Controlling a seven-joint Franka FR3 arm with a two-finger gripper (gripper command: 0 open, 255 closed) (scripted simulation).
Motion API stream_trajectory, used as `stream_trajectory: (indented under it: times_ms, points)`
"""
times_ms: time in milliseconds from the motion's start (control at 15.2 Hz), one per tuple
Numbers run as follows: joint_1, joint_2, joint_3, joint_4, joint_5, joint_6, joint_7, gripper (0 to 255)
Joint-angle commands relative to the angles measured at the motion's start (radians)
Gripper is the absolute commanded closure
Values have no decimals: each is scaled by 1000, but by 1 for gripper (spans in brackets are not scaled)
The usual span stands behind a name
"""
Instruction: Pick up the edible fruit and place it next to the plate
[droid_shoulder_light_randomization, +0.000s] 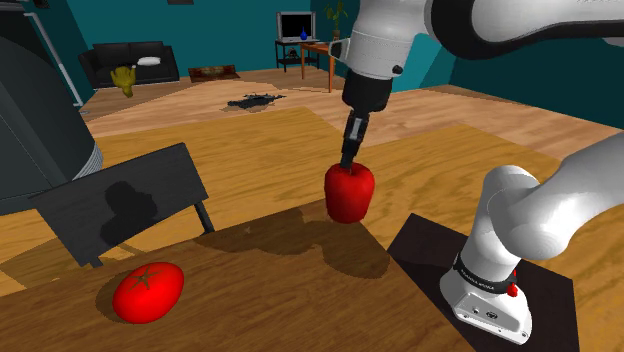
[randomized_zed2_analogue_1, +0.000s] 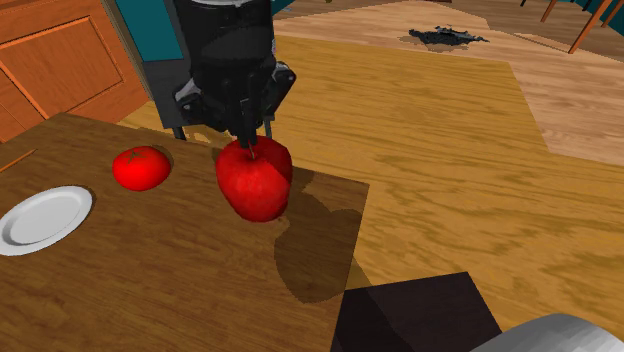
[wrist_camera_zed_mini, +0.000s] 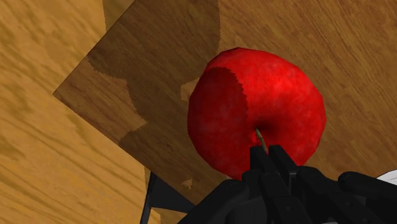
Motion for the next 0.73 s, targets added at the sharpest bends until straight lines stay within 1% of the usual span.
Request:
stream_trajectory:
  times_ms: [0,330,660]
  points:
    - [4,38,41,35,10,8,43,255]
    - [5,157,156,142,18,32,163,255]
    - [-6,300,279,277,-13,47,294,255]
